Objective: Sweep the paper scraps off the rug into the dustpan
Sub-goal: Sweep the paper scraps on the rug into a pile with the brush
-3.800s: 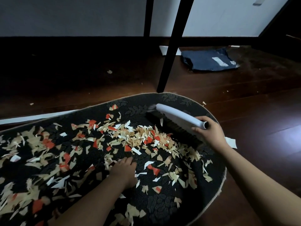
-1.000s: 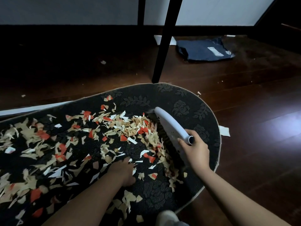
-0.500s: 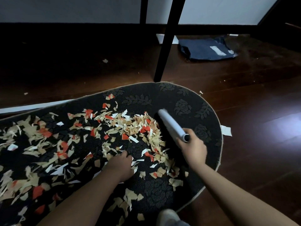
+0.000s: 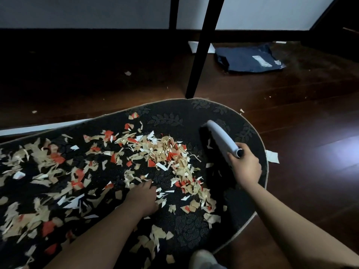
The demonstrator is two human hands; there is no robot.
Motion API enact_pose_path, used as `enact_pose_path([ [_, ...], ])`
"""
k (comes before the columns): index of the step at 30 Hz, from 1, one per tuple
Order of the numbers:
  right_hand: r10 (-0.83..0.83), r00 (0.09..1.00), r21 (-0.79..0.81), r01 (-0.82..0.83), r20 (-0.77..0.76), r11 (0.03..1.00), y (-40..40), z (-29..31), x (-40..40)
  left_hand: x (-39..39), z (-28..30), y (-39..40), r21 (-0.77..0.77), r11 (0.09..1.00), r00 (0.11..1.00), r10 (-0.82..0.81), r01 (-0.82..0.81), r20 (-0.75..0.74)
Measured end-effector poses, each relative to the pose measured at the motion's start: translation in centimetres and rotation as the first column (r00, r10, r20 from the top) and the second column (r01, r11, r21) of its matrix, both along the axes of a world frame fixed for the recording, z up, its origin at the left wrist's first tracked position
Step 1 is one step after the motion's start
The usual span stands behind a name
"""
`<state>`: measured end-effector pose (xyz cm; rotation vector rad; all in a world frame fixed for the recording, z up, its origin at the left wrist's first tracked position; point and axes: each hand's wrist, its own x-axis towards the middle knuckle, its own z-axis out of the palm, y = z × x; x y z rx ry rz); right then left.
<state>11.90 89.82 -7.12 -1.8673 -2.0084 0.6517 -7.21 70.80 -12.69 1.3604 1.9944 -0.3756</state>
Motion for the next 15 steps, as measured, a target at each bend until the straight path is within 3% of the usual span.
enact_pose_path([
  [4, 0.184, 0.981, -0.033, -0.183, 0.055, 0.983, -2.4, -1.3, -1.3, -0.1, 0.0, -0.1, -0.016, 1.0, 1.0, -0.002, 0.002, 0.0],
  [8, 0.272, 0.962, -0.048, -0.272, -0.011, 0.961, -3.6, -0.9, -2.2, 0.0, 0.1, 0.0, -0.032, 0.999, 1.0, 0.007, -0.007, 0.006],
  [11, 0.261, 0.962, 0.014, -0.261, -0.076, 0.965, -2.5, 0.2, -1.8, -0.1, 0.1, 0.2, -0.038, 0.999, 1.0, 0.022, -0.022, 0.006],
  [15, 0.119, 0.989, 0.071, -0.114, -0.083, 0.991, 0.4, 1.0, -0.8, -0.6, 0.1, 0.1, -0.023, 0.999, 0.999, 0.04, -0.04, -0.006],
])
